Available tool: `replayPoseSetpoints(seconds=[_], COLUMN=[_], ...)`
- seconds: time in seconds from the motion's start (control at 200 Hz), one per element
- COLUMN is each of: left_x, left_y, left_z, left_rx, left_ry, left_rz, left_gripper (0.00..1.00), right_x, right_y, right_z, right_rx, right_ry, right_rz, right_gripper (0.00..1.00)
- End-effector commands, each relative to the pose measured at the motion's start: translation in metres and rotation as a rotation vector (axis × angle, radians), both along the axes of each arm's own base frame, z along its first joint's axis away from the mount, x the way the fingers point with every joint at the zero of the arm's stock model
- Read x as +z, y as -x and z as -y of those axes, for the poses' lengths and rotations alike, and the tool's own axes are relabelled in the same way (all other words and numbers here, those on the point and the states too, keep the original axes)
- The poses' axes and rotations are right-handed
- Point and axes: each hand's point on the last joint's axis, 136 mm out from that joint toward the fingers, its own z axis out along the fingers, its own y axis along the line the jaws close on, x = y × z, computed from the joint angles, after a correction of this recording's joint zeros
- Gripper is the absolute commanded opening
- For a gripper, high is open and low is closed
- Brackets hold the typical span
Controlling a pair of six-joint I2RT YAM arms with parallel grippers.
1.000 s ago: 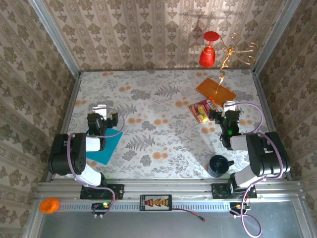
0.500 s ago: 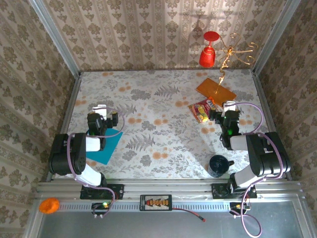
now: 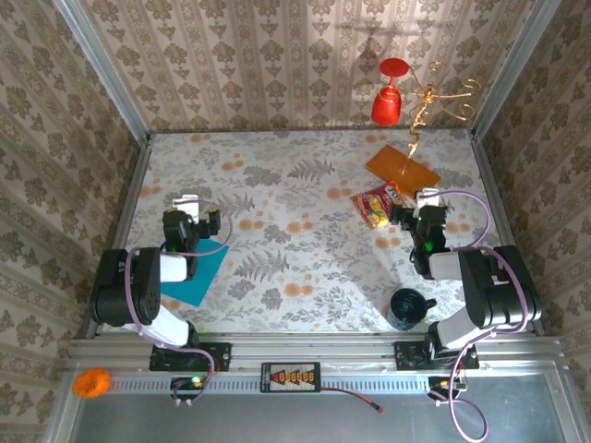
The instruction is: Fold a paper plane with a square sheet of paper (pick it up from the middle)
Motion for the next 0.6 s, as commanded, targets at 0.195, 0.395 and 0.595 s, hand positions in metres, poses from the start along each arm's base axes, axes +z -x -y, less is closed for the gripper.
replayPoseSetpoints(seconds=[0.195,0.395,0.595], left_x=[0.055,0.104,0.112], left_y=[-0.001,-0.003,0.003], left_z=[-0.014,-0.003,0.005], left_rx=[0.112,0.126,0.158], left_ry=[-0.055,0.149,0.352], left_rz=[0.017,-0.007,-0.128], left_gripper=[1.0,1.0,1.0], right_x=[0.053,0.088,0.114], right_y=[0.008,0.018,0.025], right_z=[-0.009,-0.031,-0.101], right_rx=[-0.002,0.031,0.226], right_ry=[0.056,-0.123,-0.187], right_rz=[0.028,-0.035,-0.081], right_gripper=[1.0,1.0,1.0])
